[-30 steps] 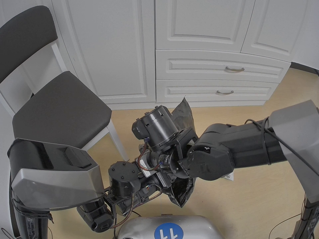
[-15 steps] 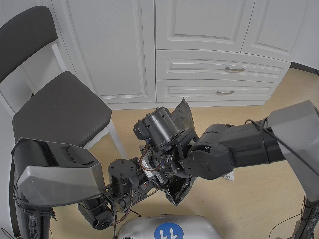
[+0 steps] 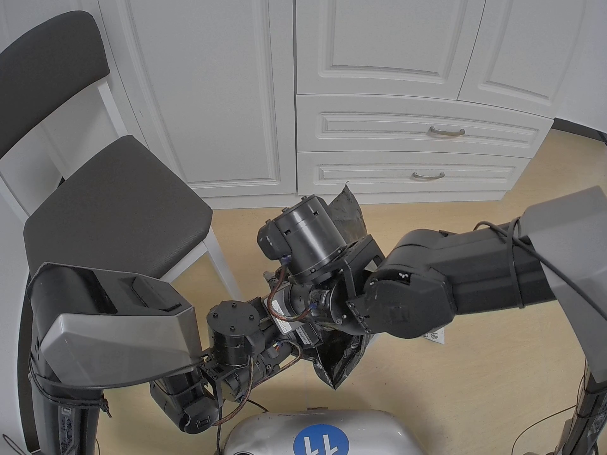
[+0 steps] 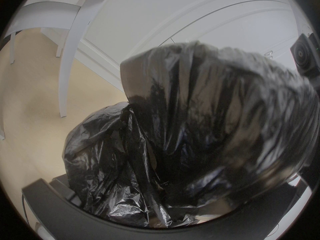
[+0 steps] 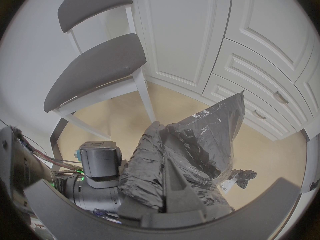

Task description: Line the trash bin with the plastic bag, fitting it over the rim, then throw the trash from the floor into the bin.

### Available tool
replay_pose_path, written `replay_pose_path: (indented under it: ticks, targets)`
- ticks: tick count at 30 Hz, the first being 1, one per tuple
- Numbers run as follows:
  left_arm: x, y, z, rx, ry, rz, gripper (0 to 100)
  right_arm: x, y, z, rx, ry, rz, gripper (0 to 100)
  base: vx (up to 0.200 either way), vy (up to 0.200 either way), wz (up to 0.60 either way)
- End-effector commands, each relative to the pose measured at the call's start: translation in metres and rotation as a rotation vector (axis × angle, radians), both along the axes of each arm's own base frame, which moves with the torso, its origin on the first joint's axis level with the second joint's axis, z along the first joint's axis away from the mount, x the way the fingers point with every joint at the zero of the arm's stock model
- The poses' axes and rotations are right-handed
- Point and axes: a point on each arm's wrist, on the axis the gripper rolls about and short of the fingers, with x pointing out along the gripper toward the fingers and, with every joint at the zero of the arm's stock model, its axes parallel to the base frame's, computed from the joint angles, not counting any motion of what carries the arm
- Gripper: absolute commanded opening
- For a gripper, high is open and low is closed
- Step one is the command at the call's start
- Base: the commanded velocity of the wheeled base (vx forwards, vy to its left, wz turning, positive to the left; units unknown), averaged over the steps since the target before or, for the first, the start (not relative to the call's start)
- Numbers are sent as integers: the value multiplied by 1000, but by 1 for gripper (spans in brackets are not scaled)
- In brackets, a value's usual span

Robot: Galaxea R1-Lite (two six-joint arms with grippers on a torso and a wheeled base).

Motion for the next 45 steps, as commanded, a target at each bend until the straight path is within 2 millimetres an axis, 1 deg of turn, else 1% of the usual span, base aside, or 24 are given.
replay_pose_path:
  ticks: [1,2,12,14,17,18,19,21,24,26,28,31,33,36,39,41,42,44,45]
  targets:
    - [1,-3,-5,6,5,-4,100,-1,1,1,7,-3,2,0,0,0,0]
    - [1,-3,-6,6,7,-4,0,-1,1,1,7,-3,2,0,0,0,0]
    - [2,-3,-6,7,6,-2,0,2,-2,-1,14,9,-19,0,0,0,0]
    - [1,-3,-6,8,7,-5,0,4,-8,2,26,12,-41,0,0,0,0]
    - [-3,-7,-7,11,11,-22,0,0,-19,7,33,15,-54,0,0,0,0]
    - [-3,-7,-7,11,11,-22,0,0,-19,7,33,15,-54,100,0,0,0]
    - [-6,-8,-8,14,14,-30,0,-4,-24,16,51,6,-54,100,0,0,0]
    - [-8,-9,-8,18,16,-35,0,-9,-31,24,69,5,-59,100,0,0,0]
    - [-14,-6,-11,42,29,-51,0,-21,-45,39,97,-2,-56,100,0,0,0]
    - [-22,-4,-10,56,39,-65,0,-30,-60,53,120,-15,-58,100,0,0,0]
    - [-25,-3,-2,54,23,-81,0,-40,-74,63,142,-19,-56,100,0,0,0]
    - [-30,1,6,63,5,-110,0,-61,-100,80,209,-18,-60,100,0,0,0]
    - [-31,4,10,68,-7,-113,0,-68,-115,89,266,-26,-77,100,0,0,0]
    - [-34,9,17,83,-36,-130,0,-67,-138,97,345,-68,-111,100,0,0,0]
    - [-37,16,22,111,-60,-149,0,-57,-156,94,397,-102,-145,100,0,0,0]
    - [-35,21,27,116,-79,-158,0,-51,-164,89,414,-111,-148,100,0,0,0]
    - [-35,24,30,114,-84,-158,0,-47,-166,86,423,-114,-145,100,0,0,0]
    - [-35,24,30,114,-84,-158,0,-47,-166,86,423,-114,-145,100,0,0,0]
    - [-33,31,38,97,-99,-169,0,-40,-168,85,446,-124,-135,100,0,0,0]
